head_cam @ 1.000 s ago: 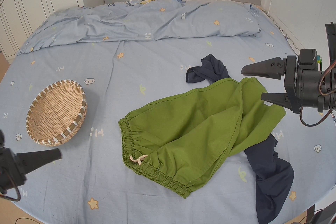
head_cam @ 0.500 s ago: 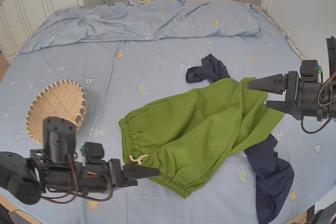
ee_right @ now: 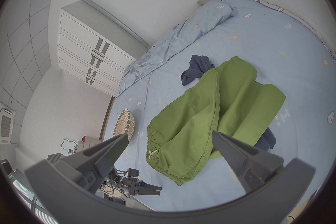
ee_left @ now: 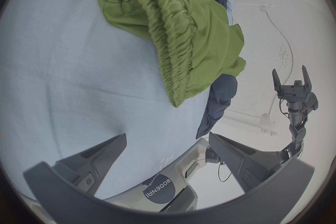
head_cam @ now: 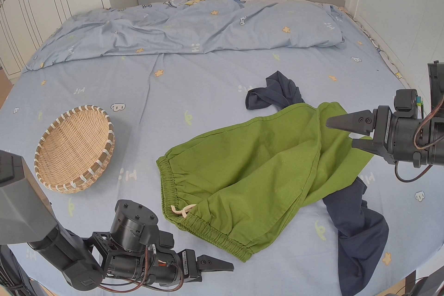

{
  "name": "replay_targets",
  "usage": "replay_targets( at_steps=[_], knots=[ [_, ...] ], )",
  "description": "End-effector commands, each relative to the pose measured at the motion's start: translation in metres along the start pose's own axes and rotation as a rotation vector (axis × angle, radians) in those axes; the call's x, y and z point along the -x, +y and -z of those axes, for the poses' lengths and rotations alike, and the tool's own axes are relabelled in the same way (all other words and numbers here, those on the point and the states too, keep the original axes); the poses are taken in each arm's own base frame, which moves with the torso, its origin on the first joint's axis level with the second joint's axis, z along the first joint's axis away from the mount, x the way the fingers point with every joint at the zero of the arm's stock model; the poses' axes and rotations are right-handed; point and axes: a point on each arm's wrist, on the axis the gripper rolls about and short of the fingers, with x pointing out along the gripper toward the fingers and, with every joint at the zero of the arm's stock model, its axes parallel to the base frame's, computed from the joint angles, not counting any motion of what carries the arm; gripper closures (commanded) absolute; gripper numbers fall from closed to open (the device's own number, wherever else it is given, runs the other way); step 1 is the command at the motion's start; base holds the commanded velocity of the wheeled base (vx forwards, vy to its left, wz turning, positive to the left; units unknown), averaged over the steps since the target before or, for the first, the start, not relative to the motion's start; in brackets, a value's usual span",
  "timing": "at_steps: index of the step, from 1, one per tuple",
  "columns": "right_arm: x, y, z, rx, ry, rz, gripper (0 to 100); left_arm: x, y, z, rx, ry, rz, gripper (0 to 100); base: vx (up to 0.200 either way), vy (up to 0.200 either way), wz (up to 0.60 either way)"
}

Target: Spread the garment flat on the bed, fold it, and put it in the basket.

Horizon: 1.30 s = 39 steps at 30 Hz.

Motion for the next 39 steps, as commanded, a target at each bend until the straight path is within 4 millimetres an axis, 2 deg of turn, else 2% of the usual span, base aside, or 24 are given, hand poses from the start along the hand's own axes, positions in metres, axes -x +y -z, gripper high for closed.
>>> replay_targets(
  at_steps=[1,5,10,15,24,29,35,39],
  knots=[
    [-0.001,-0.001,0.001,-0.001,0.005,0.005,0,-0.003,-0.002,-0.005,-0.007,-0.039,0.011,0,0.000,0.000,0.00],
    [-0.001,-0.001,0.001,-0.001,0.005,0.005,0,-0.006,-0.008,-0.011,-0.027,-0.129,0.061,0,0.000,0.000,0.00],
    [-0.002,-0.001,0.001,-0.001,0.006,0.006,0,-0.015,-0.006,-0.017,-0.023,-0.181,0.096,0,0.000,0.000,0.00],
    [-0.001,-0.002,0.002,-0.002,0.008,0.008,0,-0.017,-0.010,-0.020,-0.038,-0.198,0.121,0,0.000,0.000,0.00],
    [0.000,-0.003,0.002,-0.003,0.005,0.010,0,-0.015,-0.005,-0.019,-0.031,-0.201,0.102,0,0.000,0.000,0.00],
    [-0.002,-0.002,0.001,-0.002,0.001,0.005,0,-0.016,-0.005,-0.032,-0.046,-0.244,0.108,0,0.000,0.000,0.00],
    [-0.002,-0.003,0.002,-0.001,0.001,0.004,0,-0.036,0.001,-0.042,-0.044,-0.268,0.082,0,0.000,0.000,0.00],
    [-0.002,-0.002,0.002,0.000,0.002,0.003,0,-0.036,-0.002,-0.042,-0.058,-0.279,0.105,0,0.000,0.000,0.00]
  ],
)
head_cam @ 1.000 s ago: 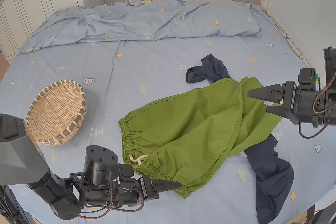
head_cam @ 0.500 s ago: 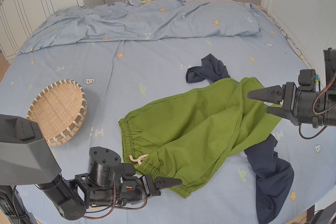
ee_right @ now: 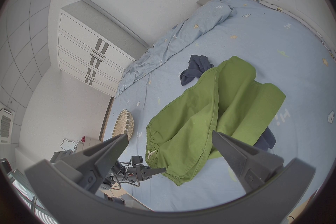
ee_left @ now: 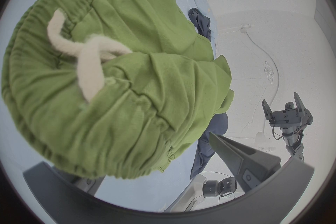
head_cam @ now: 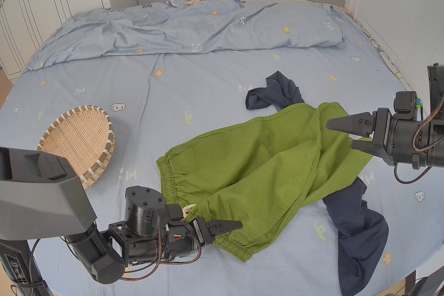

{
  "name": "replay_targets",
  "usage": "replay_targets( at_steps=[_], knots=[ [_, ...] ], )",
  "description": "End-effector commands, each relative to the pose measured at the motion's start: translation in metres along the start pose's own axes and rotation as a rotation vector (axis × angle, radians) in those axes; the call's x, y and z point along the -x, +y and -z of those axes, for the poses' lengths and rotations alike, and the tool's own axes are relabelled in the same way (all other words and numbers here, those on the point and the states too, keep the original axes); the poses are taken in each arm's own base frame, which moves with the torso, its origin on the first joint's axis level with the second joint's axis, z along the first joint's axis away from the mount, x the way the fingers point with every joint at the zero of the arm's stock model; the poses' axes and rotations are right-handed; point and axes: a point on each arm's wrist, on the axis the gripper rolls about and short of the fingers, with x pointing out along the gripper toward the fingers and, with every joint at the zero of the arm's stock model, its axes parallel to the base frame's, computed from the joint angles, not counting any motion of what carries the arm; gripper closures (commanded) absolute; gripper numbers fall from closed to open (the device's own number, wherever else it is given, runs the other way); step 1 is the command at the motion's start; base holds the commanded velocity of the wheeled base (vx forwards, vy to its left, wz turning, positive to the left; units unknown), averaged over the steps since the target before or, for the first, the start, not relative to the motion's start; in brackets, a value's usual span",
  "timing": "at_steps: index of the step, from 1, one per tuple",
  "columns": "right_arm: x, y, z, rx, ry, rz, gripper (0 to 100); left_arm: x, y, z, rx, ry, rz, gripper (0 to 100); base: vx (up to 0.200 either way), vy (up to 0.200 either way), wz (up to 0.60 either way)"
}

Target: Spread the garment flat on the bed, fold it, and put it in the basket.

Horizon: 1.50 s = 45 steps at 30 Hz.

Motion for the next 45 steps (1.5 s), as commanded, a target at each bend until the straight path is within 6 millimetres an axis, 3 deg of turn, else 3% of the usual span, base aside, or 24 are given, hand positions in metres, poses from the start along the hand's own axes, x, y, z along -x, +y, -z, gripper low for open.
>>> replay_targets(
  at_steps=[1,3,4,10,16,18,19,20,22,24,27,31,36,39,45],
  knots=[
    [-0.001,0.000,0.001,0.000,0.004,0.000,0,-0.004,0.004,0.001,0.001,0.002,-0.004,0,0.000,0.000,0.00],
    [-0.001,0.000,0.000,0.000,0.003,0.001,0,-0.004,0.003,0.000,0.000,-0.004,0.003,0,0.000,0.000,0.00],
    [-0.001,0.000,0.000,0.000,0.003,0.001,0,-0.004,0.004,0.000,0.001,-0.005,0.003,100,0.000,0.000,0.00],
    [-0.001,-0.001,0.000,-0.001,0.000,0.003,0,0.002,0.005,0.003,0.009,0.003,-0.005,100,0.000,0.000,0.00],
    [0.001,0.000,-0.001,-0.001,-0.006,0.000,0,0.032,0.004,-0.007,0.042,0.019,0.029,100,0.000,0.000,0.00],
    [0.003,0.000,-0.001,-0.001,-0.009,-0.002,0,0.056,0.003,-0.016,0.066,0.046,0.075,100,0.000,0.000,0.00],
    [0.003,0.000,-0.001,0.000,-0.011,-0.003,0,0.057,0.002,-0.016,0.067,0.049,0.080,100,0.000,0.000,0.00],
    [0.003,0.001,-0.002,0.000,-0.013,-0.005,0,0.080,0.001,-0.022,0.093,0.091,0.124,100,0.000,0.000,0.00],
    [0.004,0.001,-0.002,0.005,-0.014,-0.006,0,0.097,-0.001,-0.025,0.110,0.122,0.158,100,0.000,0.000,0.00],
    [0.016,0.004,-0.003,0.018,-0.042,-0.025,0,0.134,-0.006,-0.035,0.151,0.133,0.205,100,0.000,0.000,0.00],
    [0.022,0.005,-0.003,0.026,-0.052,-0.033,0,0.156,-0.011,-0.042,0.188,0.102,0.196,100,0.000,0.000,0.00],
    [0.029,0.006,-0.004,0.035,-0.070,-0.040,0,0.172,-0.007,-0.044,0.219,0.071,0.135,100,0.000,0.000,0.00],
    [0.042,-0.004,-0.008,0.028,-0.080,0.025,0,0.188,0.021,-0.031,0.212,0.107,-0.008,100,0.000,0.000,0.00],
    [0.043,-0.012,-0.008,0.033,-0.064,0.073,0,0.195,0.027,-0.029,0.205,0.116,-0.040,100,0.000,0.000,0.00],
    [0.039,-0.046,0.007,0.122,0.092,0.251,0,0.217,0.033,-0.036,0.169,0.079,-0.088,100,0.000,0.000,0.00]
  ],
)
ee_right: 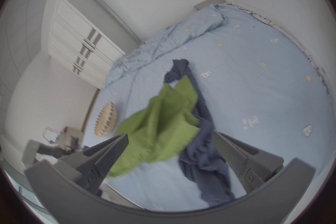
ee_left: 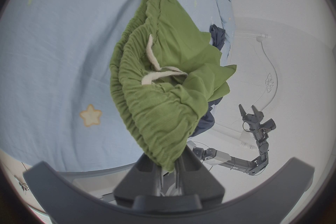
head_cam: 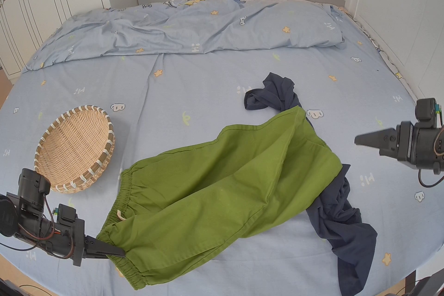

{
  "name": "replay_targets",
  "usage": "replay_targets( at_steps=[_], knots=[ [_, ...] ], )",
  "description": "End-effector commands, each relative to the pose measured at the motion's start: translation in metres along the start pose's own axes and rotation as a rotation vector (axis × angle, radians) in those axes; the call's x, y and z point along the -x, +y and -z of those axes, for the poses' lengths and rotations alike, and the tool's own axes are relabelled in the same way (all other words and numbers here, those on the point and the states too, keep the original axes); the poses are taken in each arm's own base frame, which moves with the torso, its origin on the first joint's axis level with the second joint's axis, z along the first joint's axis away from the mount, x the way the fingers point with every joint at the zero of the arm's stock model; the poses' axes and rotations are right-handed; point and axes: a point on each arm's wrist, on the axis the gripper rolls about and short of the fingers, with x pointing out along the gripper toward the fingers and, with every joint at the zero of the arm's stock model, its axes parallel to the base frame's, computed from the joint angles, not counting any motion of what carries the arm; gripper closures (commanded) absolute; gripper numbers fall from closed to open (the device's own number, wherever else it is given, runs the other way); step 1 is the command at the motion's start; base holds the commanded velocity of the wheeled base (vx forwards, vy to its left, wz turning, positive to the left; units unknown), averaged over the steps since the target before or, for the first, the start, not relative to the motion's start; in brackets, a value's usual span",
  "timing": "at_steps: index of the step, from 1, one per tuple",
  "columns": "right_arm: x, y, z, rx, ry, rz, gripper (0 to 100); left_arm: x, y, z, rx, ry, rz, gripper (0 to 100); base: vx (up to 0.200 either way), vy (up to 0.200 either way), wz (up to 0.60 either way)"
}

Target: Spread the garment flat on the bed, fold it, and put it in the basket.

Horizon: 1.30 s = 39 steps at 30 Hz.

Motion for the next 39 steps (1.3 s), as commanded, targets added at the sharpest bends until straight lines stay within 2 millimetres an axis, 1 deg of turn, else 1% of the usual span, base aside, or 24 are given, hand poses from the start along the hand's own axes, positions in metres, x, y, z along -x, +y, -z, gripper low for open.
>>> replay_targets(
  at_steps=[1,2,3,4,6,8,9,14,15,16,17,18,19,20,21,22,26,29,31,32,35,37,39],
  knots=[
    [-0.005,-0.036,0.018,0.050,0.122,0.158,0,0.025,-0.001,-0.006,-0.049,-0.085,-0.011,100,0.000,0.000,0.00],
    [-0.010,-0.041,0.022,0.066,0.149,0.174,0,0.024,0.000,-0.005,-0.061,-0.077,-0.012,100,0.000,0.000,0.00],
    [-0.020,-0.050,0.027,0.093,0.194,0.200,0,0.023,0.001,-0.003,-0.076,-0.062,-0.014,100,0.000,0.000,0.00],
    [-0.022,-0.052,0.029,0.098,0.204,0.204,0,0.022,0.002,-0.003,-0.079,-0.057,-0.015,100,0.000,0.000,0.00],
    [-0.036,-0.062,0.036,0.154,0.257,0.218,0,0.021,0.003,-0.004,-0.088,-0.047,-0.004,100,0.000,0.000,0.00],
    [-0.047,-0.072,0.044,0.230,0.268,0.220,0,0.021,0.001,-0.005,-0.096,-0.046,0.020,100,0.000,0.000,0.00],
    [-0.049,-0.073,0.045,0.241,0.262,0.217,0,0.021,0.001,-0.005,-0.097,-0.045,0.025,100,0.000,0.000,0.00],
    [-0.071,-0.073,0.052,0.290,0.224,0.161,0,0.021,0.001,-0.003,-0.097,-0.044,0.031,100,0.000,0.000,0.00],
    [-0.072,-0.073,0.053,0.291,0.226,0.162,0,0.021,0.001,-0.004,-0.096,-0.043,0.030,100,0.000,0.000,0.00],
    [-0.083,-0.072,0.057,0.303,0.256,0.148,0,0.021,0.001,-0.003,-0.097,-0.044,0.031,100,0.000,0.000,0.00],
    [-0.083,-0.072,0.057,0.303,0.256,0.148,0,0.021,0.001,-0.003,-0.097,-0.044,0.031,100,0.000,0.000,0.00],
    [-0.093,-0.072,0.062,0.307,0.291,0.141,0,0.021,0.001,-0.003,-0.097,-0.044,0.031,100,0.000,0.000,0.00],
    [-0.097,-0.073,0.064,0.307,0.305,0.140,0,0.021,0.001,-0.003,-0.099,-0.044,0.031,100,0.000,0.000,0.00],
    [-0.097,-0.072,0.064,0.308,0.307,0.140,0,0.021,0.001,-0.003,-0.097,-0.044,0.031,100,0.000,0.000,0.00],
    [-0.102,-0.071,0.069,0.315,0.334,0.126,0,0.021,0.001,-0.003,-0.099,-0.044,0.031,100,0.000,0.000,0.00],
    [-0.102,-0.068,0.075,0.321,0.354,0.107,0,0.021,0.001,-0.003,-0.098,-0.043,0.030,100,0.000,0.000,0.00],
    [-0.105,-0.063,0.082,0.340,0.361,0.069,0,0.021,0.001,-0.004,-0.101,-0.044,0.031,100,0.000,0.000,0.00],
    [-0.118,-0.063,0.088,0.349,0.378,0.063,0,0.021,0.001,-0.004,-0.101,-0.044,0.031,100,0.000,0.000,0.00],
    [-0.121,-0.063,0.089,0.352,0.379,0.063,0,0.021,0.002,-0.004,-0.101,-0.043,0.031,100,0.000,0.000,0.00],
    [-0.132,-0.063,0.093,0.367,0.371,0.073,0,0.021,0.002,-0.004,-0.099,-0.041,0.030,100,0.000,0.000,0.00],
    [-0.141,-0.061,0.098,0.389,0.360,0.088,0,0.021,0.002,-0.004,-0.097,-0.041,0.030,100,0.000,0.000,0.00],
    [-0.153,-0.058,0.104,0.411,0.358,0.092,0,0.021,0.002,-0.004,-0.099,-0.041,0.030,100,0.000,0.000,0.00],
    [-0.157,-0.057,0.106,0.415,0.361,0.090,0,0.021,0.002,-0.004,-0.099,-0.041,0.030,100,0.000,0.000,0.00]
  ],
)
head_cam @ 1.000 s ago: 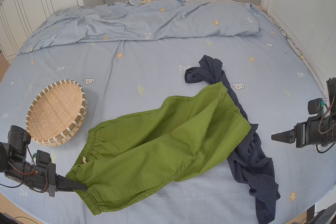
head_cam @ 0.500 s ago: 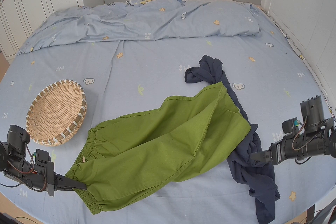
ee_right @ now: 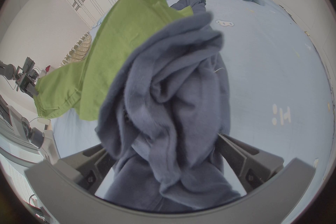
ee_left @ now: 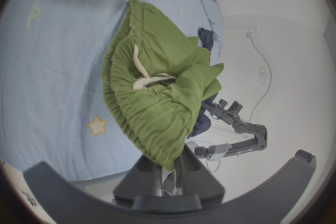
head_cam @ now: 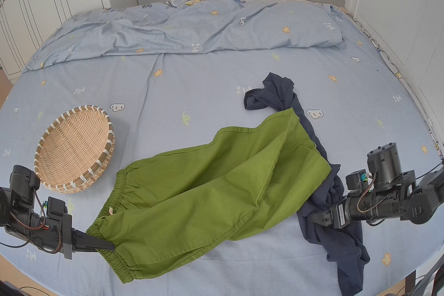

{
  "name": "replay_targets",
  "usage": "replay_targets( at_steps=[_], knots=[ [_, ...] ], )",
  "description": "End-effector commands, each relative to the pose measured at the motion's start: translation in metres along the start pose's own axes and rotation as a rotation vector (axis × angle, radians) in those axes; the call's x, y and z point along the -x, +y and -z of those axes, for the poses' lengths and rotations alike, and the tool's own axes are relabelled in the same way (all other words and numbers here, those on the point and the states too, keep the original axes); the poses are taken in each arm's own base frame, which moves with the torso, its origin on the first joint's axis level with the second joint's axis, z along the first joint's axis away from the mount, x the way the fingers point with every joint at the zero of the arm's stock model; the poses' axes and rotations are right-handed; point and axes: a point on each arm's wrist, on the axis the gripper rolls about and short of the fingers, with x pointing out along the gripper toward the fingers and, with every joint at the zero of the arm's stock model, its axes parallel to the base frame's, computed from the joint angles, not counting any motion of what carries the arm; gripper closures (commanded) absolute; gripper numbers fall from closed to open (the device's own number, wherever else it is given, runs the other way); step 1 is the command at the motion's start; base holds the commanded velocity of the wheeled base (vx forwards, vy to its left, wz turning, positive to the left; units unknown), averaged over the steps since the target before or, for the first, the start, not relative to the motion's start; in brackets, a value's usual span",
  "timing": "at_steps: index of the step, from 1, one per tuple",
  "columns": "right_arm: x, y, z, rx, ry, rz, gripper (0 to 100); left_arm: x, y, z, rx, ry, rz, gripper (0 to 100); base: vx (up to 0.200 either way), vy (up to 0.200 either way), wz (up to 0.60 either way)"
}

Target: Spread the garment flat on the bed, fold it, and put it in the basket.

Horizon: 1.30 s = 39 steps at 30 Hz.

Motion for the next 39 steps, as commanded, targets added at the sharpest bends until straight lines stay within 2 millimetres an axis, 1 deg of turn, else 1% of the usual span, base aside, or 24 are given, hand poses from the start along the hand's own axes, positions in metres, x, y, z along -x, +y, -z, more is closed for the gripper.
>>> replay_targets(
  at_steps=[1,4,5,8,16,17,19,20,21,22,23,24,25,27,28,29,30,31,32,33,37,38,39],
  knots=[
    [-0.031,0.009,0.010,0.025,0.073,-0.004,0,0.000,0.001,0.000,0.004,0.000,0.000,100,0.000,0.000,0.00],
    [-0.035,0.008,0.009,0.022,0.067,-0.003,0,0.000,0.001,0.000,0.005,0.001,0.000,100,0.000,0.000,0.00],
    [-0.035,0.008,0.008,0.021,0.065,-0.003,100,0.000,0.001,0.000,0.006,0.002,-0.001,100,0.000,0.000,0.00],
    [-0.035,0.005,0.005,0.013,0.046,0.005,100,0.000,0.001,0.000,0.005,0.002,-0.001,100,0.000,0.000,0.00],
    [-0.032,-0.020,-0.001,-0.054,0.016,0.059,100,0.000,0.001,0.000,0.008,0.002,-0.001,100,0.000,0.000,0.00],
    [-0.031,-0.020,-0.001,-0.055,0.017,0.060,100,0.000,0.001,0.000,0.008,0.002,-0.001,100,0.000,0.000,0.00],
    [-0.022,-0.036,-0.010,-0.096,-0.031,0.090,100,-0.001,0.002,0.000,0.012,0.004,-0.002,100,0.000,0.000,0.00],
    [-0.019,-0.039,-0.011,-0.102,-0.041,0.098,100,-0.001,0.003,0.000,0.014,0.003,-0.002,100,0.000,0.000,0.00],
    [-0.002,-0.053,-0.022,-0.135,-0.113,0.139,100,-0.001,0.003,0.000,0.016,0.001,-0.003,100,0.000,0.000,0.00],
    [0.012,-0.064,-0.029,-0.158,-0.161,0.163,100,-0.001,0.003,0.000,0.014,0.001,-0.003,100,0.000,0.000,0.00],
    [0.012,-0.064,-0.029,-0.158,-0.161,0.163,100,-0.001,0.003,0.000,0.014,0.001,-0.003,100,0.000,0.000,0.00],
    [0.036,-0.087,-0.039,-0.214,-0.209,0.197,100,0.000,0.003,0.000,0.015,0.000,-0.003,100,0.000,0.000,0.00],
    [0.059,-0.105,-0.046,-0.261,-0.238,0.214,100,0.000,0.003,0.000,0.015,0.000,-0.003,100,0.000,0.000,0.00],
    [0.075,-0.115,-0.050,-0.288,-0.256,0.220,100,0.000,0.003,0.000,0.015,0.000,-0.003,100,0.000,0.000,0.00],
    [0.092,-0.128,-0.053,-0.322,-0.271,0.227,100,0.000,0.003,-0.001,0.014,-0.001,-0.004,100,0.000,0.000,0.00],
    [0.104,-0.139,-0.054,-0.349,-0.284,0.233,100,0.000,0.003,-0.001,0.014,-0.001,-0.004,100,0.000,0.000,0.00],
    [0.114,-0.148,-0.056,-0.373,-0.298,0.242,100,0.000,0.003,-0.001,0.014,-0.001,-0.004,100,0.000,0.000,0.00],
    [0.114,-0.148,-0.056,-0.373,-0.298,0.242,100,0.000,0.003,-0.001,0.014,-0.001,-0.004,100,0.000,0.000,0.00],
    [0.125,-0.159,-0.055,-0.403,-0.312,0.258,100,0.000,0.003,-0.001,0.014,-0.002,-0.005,100,0.000,0.000,0.00],
    [0.140,-0.174,-0.053,-0.446,-0.329,0.303,100,0.000,0.004,0.000,0.016,-0.001,-0.005,100,0.000,0.000,0.00],
    [0.166,-0.202,-0.041,-0.522,-0.371,0.411,100,-0.001,0.004,0.000,0.016,0.001,-0.005,100,0.000,0.000,0.00],
    [0.177,-0.212,-0.037,-0.554,-0.393,0.452,100,-0.001,0.004,0.001,0.016,0.002,-0.005,100,0.000,0.000,0.00],
    [0.183,-0.218,-0.035,-0.572,-0.409,0.474,100,-0.001,0.005,0.001,0.017,0.002,-0.005,100,0.000,0.000,0.00]
  ],
)
